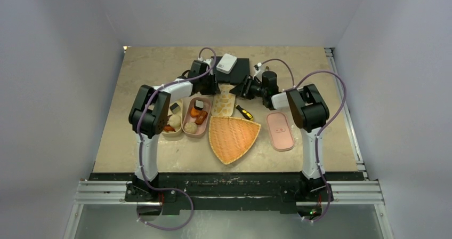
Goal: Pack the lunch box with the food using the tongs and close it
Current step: Pick up the box lid from the center of the board, then adjust the packing box at the center of the board.
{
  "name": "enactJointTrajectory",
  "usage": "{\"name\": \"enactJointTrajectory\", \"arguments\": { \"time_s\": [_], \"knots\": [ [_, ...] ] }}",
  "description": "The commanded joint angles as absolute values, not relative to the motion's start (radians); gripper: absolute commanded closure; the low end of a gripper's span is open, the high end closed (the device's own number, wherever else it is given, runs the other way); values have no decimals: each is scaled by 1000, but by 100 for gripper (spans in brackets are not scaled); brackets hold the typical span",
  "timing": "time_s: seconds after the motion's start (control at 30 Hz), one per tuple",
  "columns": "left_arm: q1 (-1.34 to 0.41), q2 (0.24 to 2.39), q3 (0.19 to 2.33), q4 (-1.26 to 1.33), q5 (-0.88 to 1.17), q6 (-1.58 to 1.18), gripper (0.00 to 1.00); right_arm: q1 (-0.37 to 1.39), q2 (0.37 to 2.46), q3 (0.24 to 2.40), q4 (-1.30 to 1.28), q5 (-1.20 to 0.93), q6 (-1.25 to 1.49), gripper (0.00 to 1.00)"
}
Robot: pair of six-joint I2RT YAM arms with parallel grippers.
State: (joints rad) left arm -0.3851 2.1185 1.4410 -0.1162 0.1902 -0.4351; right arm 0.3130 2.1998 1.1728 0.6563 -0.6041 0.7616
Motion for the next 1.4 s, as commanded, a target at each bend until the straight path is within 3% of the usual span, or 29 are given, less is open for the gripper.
{"name": "enactJointTrajectory", "arguments": {
  "time_s": [0.0, 0.07, 0.23, 0.37, 0.53, 0.67, 0.87, 1.03, 1.2, 1.37],
  "knots": [
    [-383, 2146, 1447, -124, 218, -449, 65, 344, 2224, 1206, 711, -648, 825, 59],
    [-382, 2144, 1447, -127, 217, -448, 65, 345, 2211, 1179, 754, -646, 862, 75],
    [-382, 2123, 1449, -117, 226, -438, 66, 343, 2143, 1127, 807, -646, 944, 100],
    [-380, 2042, 1461, -97, 230, -402, 59, 339, 2045, 1076, 872, -600, 1000, 100],
    [-369, 1898, 1495, -127, 236, -366, 39, 328, 1874, 1061, 779, -481, 960, 100],
    [-345, 1791, 1493, -170, 234, -357, 31, 327, 1747, 1066, 689, -402, 898, 100],
    [-230, 1635, 1431, -280, 189, -375, 28, 346, 1657, 1068, 642, -377, 879, 100],
    [12, 1511, 1205, -322, 170, -397, 28, 440, 1632, 1044, 660, -369, 938, 100],
    [218, 1409, 1020, -301, 230, -402, 28, 568, 1700, 1057, 744, -367, 1033, 100],
    [233, 1383, 985, -311, 121, -372, 27, 661, 1817, 1142, 797, -359, 1103, 100]
  ]
}}
